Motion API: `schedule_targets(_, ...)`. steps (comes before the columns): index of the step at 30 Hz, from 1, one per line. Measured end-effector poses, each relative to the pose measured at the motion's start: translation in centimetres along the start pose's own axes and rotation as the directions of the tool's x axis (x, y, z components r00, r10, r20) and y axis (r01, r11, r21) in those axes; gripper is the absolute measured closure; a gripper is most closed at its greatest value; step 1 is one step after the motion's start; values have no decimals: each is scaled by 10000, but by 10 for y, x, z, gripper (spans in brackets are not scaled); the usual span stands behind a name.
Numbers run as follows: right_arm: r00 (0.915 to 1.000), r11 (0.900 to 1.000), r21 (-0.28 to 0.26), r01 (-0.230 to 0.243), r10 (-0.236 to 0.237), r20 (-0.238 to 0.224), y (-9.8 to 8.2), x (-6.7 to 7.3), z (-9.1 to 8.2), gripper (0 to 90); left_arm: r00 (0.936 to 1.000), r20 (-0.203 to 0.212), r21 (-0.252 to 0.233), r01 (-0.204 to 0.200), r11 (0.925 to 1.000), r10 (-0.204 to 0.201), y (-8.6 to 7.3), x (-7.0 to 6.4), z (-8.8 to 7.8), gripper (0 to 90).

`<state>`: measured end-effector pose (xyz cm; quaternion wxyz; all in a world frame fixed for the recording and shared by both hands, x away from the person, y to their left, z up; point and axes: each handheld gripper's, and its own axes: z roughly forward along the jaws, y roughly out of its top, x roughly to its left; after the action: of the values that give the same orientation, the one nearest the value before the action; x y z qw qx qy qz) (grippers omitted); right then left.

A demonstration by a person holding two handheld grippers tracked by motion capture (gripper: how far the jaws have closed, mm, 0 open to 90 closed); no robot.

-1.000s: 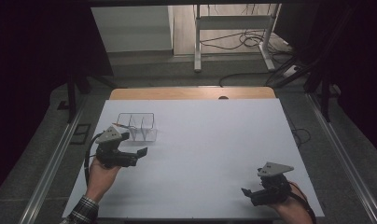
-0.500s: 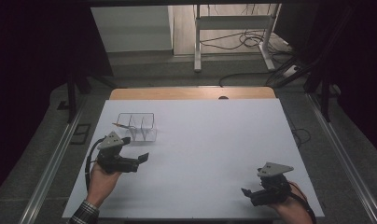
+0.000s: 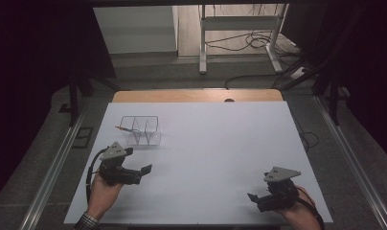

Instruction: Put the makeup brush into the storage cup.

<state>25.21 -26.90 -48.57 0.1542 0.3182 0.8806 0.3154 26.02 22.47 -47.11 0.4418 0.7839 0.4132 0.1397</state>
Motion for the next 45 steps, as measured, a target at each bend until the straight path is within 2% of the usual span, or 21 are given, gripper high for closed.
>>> schedule_targets(9, 10000, 10000, -1, 28, -28, -5, 0, 0, 0, 70, 9997, -20, -83, 245, 9997, -245, -7, 0, -7, 3)
schedule_targets(45, 10000, 10000, 29, 34, -34, 26, 0, 0, 0, 69, 9988, -477, 117, 122, 9999, -117, -34, -10, -36, 0)
